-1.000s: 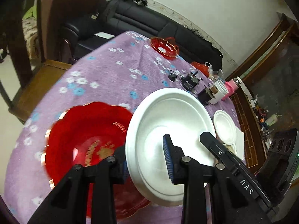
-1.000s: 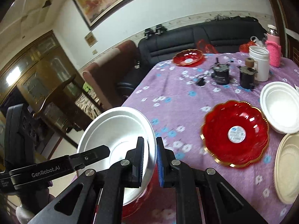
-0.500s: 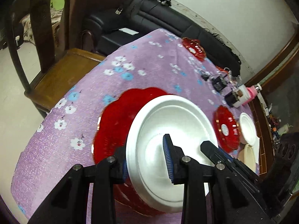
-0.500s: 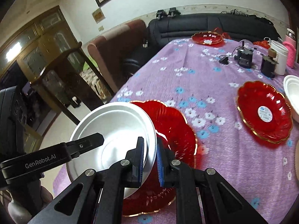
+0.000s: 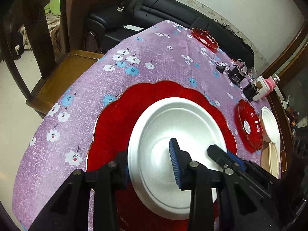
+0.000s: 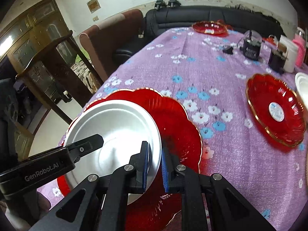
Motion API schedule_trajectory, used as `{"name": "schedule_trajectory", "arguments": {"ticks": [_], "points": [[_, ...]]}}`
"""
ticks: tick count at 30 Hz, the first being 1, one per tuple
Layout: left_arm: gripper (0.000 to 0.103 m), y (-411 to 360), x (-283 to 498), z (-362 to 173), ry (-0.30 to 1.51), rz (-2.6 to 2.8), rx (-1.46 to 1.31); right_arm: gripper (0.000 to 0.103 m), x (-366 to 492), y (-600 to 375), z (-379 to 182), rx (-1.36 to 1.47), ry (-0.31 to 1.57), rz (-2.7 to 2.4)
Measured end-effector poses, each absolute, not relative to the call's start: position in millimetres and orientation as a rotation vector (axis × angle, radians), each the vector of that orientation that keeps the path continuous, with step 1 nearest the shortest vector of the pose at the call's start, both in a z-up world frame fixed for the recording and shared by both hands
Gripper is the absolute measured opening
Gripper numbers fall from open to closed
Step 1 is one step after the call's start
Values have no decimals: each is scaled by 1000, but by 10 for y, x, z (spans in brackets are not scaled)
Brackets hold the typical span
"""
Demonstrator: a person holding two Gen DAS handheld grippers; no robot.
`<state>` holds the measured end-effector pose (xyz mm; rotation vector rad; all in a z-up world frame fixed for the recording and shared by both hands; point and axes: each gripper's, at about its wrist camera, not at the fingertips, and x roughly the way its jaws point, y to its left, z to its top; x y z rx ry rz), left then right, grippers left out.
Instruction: Organize plates and bowls
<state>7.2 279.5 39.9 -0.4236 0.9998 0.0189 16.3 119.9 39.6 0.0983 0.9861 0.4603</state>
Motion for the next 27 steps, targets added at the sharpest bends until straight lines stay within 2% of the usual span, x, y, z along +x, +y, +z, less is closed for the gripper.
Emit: {"name": "schedule_trajectory", "arguments": {"ticks": [7, 8, 10, 11, 12, 22, 27], "points": [[63, 2800, -67, 571, 942, 40, -394, 17, 90, 1263, 439, 92, 950, 490], [65, 2801, -97, 610, 930, 44, -388, 20, 59, 1274, 485, 76, 925, 489], [73, 2819, -177, 699, 899, 57, -376, 34, 14, 1280, 550, 58, 893, 488], [73, 2824, -210, 735, 887, 65, -373, 48, -10, 1272, 583, 53, 876, 489], [73, 2832, -250, 772, 875, 73, -371, 56, -48, 1255, 629, 49, 853, 487], [73, 2742, -835, 1183, 709, 119, -375, 57, -444, 905, 989, 49, 720, 447], [76, 2532, -1134, 1369, 612, 135, -359, 68, -751, 575, 1098, 18, 657, 412]]}}
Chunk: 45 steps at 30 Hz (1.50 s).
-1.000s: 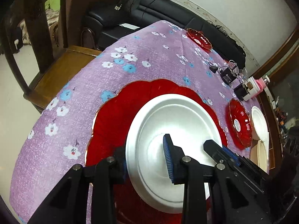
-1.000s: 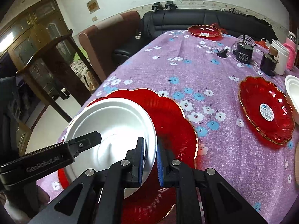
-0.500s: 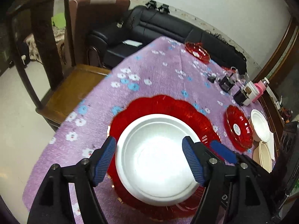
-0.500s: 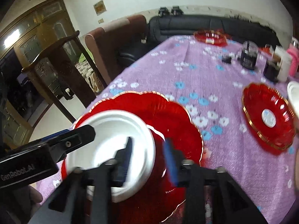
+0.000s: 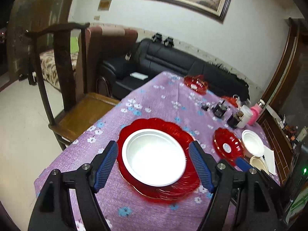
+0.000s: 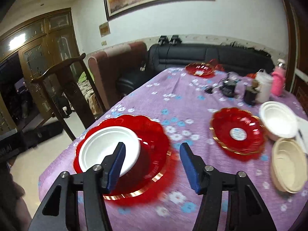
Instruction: Organize plates and bowls
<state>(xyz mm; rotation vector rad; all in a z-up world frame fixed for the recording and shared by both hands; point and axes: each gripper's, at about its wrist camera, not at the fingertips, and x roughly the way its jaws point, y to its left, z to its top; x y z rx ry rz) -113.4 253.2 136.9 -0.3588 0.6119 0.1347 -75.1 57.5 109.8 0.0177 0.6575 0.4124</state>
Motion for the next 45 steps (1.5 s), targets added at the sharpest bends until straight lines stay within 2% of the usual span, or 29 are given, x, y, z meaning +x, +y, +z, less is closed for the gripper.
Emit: {"name": "schedule_trajectory", "arguments": {"ticks": [7, 10, 13, 27, 45], "points": [[87, 2053, -1423, 1540, 468, 195, -288, 70, -910, -46, 1060, 30, 666, 343], [96, 1787, -1411, 1567, 456, 200, -237, 70, -953, -295, 1050, 59, 657, 321], [100, 1520, -1358, 1577, 487, 185, -184, 70, -982, -518, 1028, 79, 643, 294], [100, 727, -1208, 1331, 597, 23, -57, 70, -1013, -1108, 659, 172, 700, 213], [100, 764, -964, 1016, 680, -36, -91, 70, -997, -1454, 389, 371, 714, 158]]}}
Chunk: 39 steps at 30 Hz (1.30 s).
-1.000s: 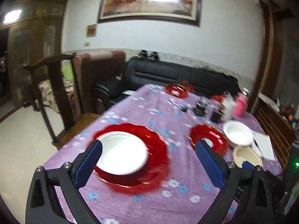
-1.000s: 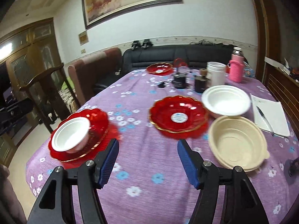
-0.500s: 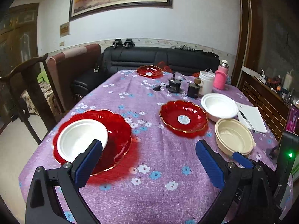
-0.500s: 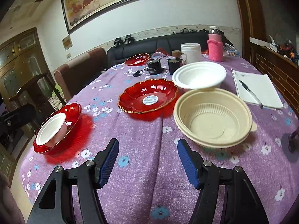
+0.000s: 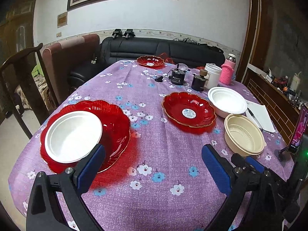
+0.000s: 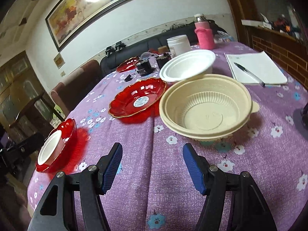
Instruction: Organize plates and bowls
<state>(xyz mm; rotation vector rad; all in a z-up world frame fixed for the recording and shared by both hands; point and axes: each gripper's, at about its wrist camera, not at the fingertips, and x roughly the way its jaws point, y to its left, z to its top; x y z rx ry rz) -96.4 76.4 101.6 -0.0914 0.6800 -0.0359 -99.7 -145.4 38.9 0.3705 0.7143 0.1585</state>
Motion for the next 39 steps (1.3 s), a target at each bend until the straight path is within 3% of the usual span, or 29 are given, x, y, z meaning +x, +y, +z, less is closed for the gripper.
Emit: {"name": "schedule_trajectory", "arguments": {"ticks": [13, 26, 33, 35, 39], "points": [[100, 755, -815, 907, 746, -134, -136, 69, -1273, -2029, 652, 399, 622, -9], [100, 396, -671, 870, 841, -276, -159, 69, -463, -2564, 370, 486, 739, -105], [96, -31, -348, 811, 877, -352, -182, 56, -327, -2530, 205, 480, 776, -76], [93, -173, -213, 747, 896, -360, -183, 53, -319, -2547, 187, 470, 780, -88], [67, -420, 106, 494, 1008, -401, -245, 45, -329, -2595, 169, 484, 780, -83]]}}
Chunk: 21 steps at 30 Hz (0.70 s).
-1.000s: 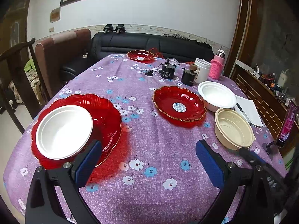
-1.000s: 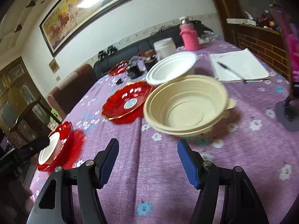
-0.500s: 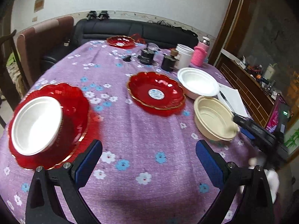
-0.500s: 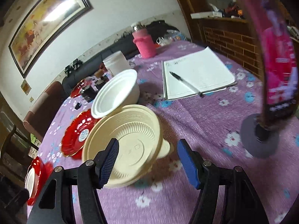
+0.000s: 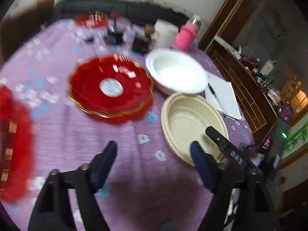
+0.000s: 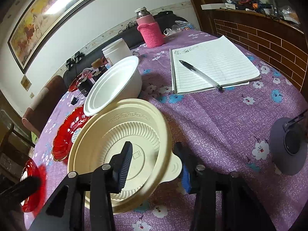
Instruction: Organize plates and bowls
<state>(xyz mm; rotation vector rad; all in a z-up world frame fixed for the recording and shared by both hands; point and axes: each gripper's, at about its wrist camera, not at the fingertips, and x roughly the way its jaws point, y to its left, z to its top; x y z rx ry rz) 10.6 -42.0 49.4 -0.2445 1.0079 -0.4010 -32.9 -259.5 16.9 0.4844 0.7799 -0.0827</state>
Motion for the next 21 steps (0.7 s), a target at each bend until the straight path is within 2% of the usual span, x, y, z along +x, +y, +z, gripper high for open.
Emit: {"name": "schedule_trajectory", "arguments": {"ticks": [1, 2, 12, 21], "points": [[62, -473, 185, 414, 1045, -412, -271, 44, -330, -2608, 166, 491, 780, -81], [61, -519, 234, 357, 1070, -417, -284, 43, -328, -2616, 162, 499, 782, -77], [61, -862, 427, 221, 1093, -399, -234, 37, -276, -2693, 93, 567, 816, -45], [61, -515, 322, 363, 1091, -366, -247, 38, -407, -2668, 241, 507, 750, -93]]}}
